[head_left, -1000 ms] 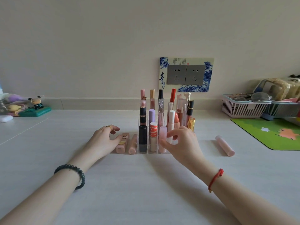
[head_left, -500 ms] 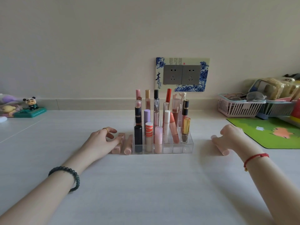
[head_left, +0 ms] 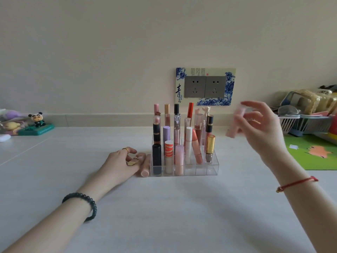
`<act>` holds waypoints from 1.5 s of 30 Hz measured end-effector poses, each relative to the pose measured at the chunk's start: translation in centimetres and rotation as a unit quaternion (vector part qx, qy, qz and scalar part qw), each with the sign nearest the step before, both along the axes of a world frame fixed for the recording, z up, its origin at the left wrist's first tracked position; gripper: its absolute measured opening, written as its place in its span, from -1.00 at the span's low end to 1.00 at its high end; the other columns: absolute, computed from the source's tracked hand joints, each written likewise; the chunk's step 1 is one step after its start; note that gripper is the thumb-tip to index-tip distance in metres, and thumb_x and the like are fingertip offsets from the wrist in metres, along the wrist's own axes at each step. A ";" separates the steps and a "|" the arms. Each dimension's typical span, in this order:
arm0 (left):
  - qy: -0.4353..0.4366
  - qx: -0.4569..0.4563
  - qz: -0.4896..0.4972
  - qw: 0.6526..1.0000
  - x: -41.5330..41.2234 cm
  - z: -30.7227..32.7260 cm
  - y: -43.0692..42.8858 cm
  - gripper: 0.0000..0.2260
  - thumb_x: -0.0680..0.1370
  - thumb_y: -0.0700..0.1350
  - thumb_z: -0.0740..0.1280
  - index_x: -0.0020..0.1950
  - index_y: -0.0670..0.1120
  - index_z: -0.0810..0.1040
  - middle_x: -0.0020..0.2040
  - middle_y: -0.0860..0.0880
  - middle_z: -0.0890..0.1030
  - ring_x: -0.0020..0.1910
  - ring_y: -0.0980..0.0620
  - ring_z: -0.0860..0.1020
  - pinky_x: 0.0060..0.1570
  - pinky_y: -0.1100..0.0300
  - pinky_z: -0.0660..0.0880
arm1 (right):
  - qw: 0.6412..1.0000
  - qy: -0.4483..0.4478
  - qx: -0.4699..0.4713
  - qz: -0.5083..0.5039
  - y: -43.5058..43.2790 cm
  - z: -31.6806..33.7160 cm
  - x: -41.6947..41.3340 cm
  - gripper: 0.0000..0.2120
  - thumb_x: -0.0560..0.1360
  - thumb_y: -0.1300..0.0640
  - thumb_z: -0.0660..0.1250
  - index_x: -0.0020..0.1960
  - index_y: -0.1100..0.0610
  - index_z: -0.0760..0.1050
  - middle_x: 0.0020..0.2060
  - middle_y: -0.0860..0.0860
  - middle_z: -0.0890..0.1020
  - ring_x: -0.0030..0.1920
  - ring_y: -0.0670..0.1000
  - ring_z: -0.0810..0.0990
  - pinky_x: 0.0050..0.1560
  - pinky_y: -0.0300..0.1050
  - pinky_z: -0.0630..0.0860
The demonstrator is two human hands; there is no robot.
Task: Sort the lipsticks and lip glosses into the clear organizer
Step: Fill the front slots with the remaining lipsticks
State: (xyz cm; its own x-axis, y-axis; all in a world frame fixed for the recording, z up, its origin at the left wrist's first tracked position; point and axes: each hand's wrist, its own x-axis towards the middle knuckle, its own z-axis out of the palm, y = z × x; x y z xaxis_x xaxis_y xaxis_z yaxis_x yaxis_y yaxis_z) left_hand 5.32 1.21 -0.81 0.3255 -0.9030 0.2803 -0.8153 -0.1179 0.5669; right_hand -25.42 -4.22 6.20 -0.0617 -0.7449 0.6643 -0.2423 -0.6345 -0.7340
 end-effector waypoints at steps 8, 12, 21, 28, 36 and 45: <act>0.014 -0.009 0.007 1.000 0.4 0.3 0.2 -0.57 0.44 0.17 0.33 0.19 -0.06 0.49 -0.04 -0.03 0.59 0.00 0.02 0.51 -0.10 0.23 0.34 | 0.993 0.093 -0.020 0.063 2.3 -3.8 6.1 -0.75 0.38 0.25 0.41 0.01 0.06 0.46 -0.27 -0.13 0.58 -0.26 -0.20 0.60 -0.26 -0.42 0.53; 0.034 -0.012 0.012 0.999 0.8 0.4 0.2 -0.59 0.47 0.10 0.32 0.21 -0.11 0.47 0.04 -0.06 0.62 0.09 -0.02 0.53 -0.06 0.20 0.37 | 0.992 0.108 -0.017 0.060 1.9 -5.0 6.7 -0.75 0.38 0.25 0.41 -0.02 0.01 0.46 -0.31 -0.18 0.56 -0.27 -0.25 0.59 -0.28 -0.47 0.51; 0.196 -0.094 0.010 0.976 0.7 1.1 0.4 -0.18 0.12 0.37 0.21 0.26 -0.06 0.44 0.02 -0.01 0.60 -0.01 -0.02 0.56 -0.10 0.12 0.43 | 0.988 0.142 -0.001 0.057 1.3 -6.1 7.0 -0.79 0.38 0.22 0.42 -0.06 0.02 0.47 -0.31 -0.11 0.57 -0.26 -0.19 0.58 -0.23 -0.51 0.48; 0.235 -0.190 -0.009 0.953 0.8 1.2 -0.1 -0.60 0.49 -0.05 0.32 0.30 -0.11 0.43 0.15 -0.09 0.57 0.01 0.01 0.56 0.00 0.13 0.49 | 0.983 0.180 0.007 0.047 1.4 -6.3 7.0 -0.82 0.39 0.21 0.41 -0.06 0.05 0.47 -0.30 -0.17 0.52 -0.26 -0.21 0.53 -0.25 -0.55 0.45; 0.233 -0.332 -0.117 0.907 -1.8 2.6 1.2 -0.75 0.51 -0.16 0.32 0.14 0.08 0.49 0.04 0.16 0.60 -0.05 0.25 0.58 -0.05 0.40 0.50 | 0.983 0.179 -0.027 0.024 2.1 -5.1 7.0 -0.81 0.39 0.19 0.41 -0.01 0.09 0.53 -0.23 -0.05 0.58 -0.22 -0.03 0.55 -0.17 -0.17 0.57; 0.139 -0.382 -0.192 0.894 -6.6 2.3 3.3 -0.71 0.38 -0.02 0.45 0.07 0.21 0.58 -0.10 0.27 0.65 -0.17 0.23 0.60 -0.30 0.41 0.53 | 0.952 -0.098 0.047 0.285 5.8 -2.2 8.5 -0.61 0.26 0.02 0.41 0.03 0.16 0.51 -0.27 0.04 0.65 -0.29 0.00 0.65 -0.30 -0.16 0.59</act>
